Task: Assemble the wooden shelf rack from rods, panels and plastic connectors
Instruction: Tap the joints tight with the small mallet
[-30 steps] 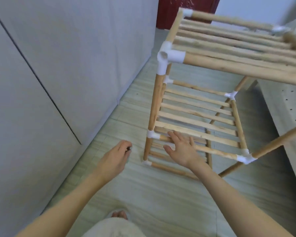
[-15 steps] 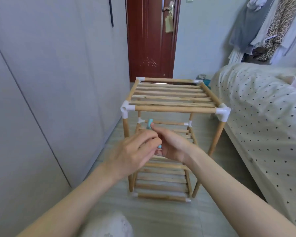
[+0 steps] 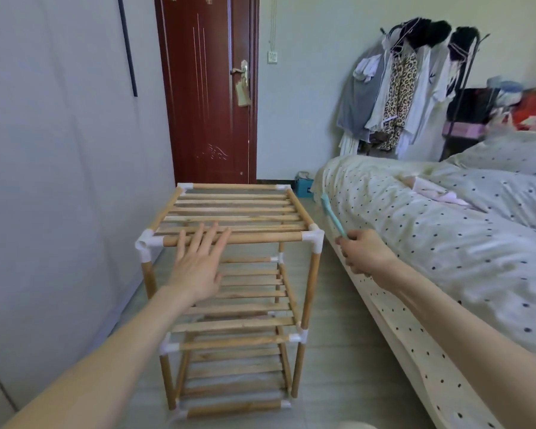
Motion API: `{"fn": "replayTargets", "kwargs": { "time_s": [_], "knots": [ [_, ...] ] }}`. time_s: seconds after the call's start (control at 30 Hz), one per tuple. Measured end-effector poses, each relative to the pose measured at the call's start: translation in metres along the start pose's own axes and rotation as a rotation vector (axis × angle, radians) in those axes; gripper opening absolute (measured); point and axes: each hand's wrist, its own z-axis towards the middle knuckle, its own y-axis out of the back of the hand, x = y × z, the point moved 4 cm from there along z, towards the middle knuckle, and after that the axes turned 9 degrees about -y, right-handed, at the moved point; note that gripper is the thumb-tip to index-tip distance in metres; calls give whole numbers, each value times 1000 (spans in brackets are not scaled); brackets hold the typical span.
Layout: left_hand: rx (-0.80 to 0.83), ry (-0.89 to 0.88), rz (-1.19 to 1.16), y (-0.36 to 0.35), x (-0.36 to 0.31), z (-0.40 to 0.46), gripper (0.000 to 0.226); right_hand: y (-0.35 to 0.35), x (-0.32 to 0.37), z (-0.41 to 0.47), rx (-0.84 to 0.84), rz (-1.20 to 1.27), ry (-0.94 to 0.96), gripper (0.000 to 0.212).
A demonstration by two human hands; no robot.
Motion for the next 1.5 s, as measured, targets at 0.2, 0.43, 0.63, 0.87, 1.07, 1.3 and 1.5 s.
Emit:
{"fn": "replayTargets", "kwargs": {
  "time_s": [0.2, 0.43, 0.63, 0.87, 1.07, 1.3, 1.5],
  "knots": [
    [-97, 20, 78, -12, 1, 0, 93, 43, 15, -15, -632, 8, 449, 26],
    [-92, 48, 72, -13, -2, 2, 95, 30, -4, -8, -514, -135, 357, 26],
    [-79, 55, 89, -14, -1, 2, 97, 1, -27, -6, -249, -452, 184, 17],
    [-73, 56, 90, -12, -4, 3, 95, 42, -11, -15, -603, 99, 325, 18],
    [-79, 61, 82, -12, -4, 4, 94, 29, -15, -2, -272, -170, 232, 26],
    [-70, 60, 96, -11, -6, 0, 95, 6, -29, -14, 50, -350, -53, 34],
    [-70, 62, 81, -10, -8, 1, 94, 51, -2, -19, -547, 78, 270, 28]
  ]
}}
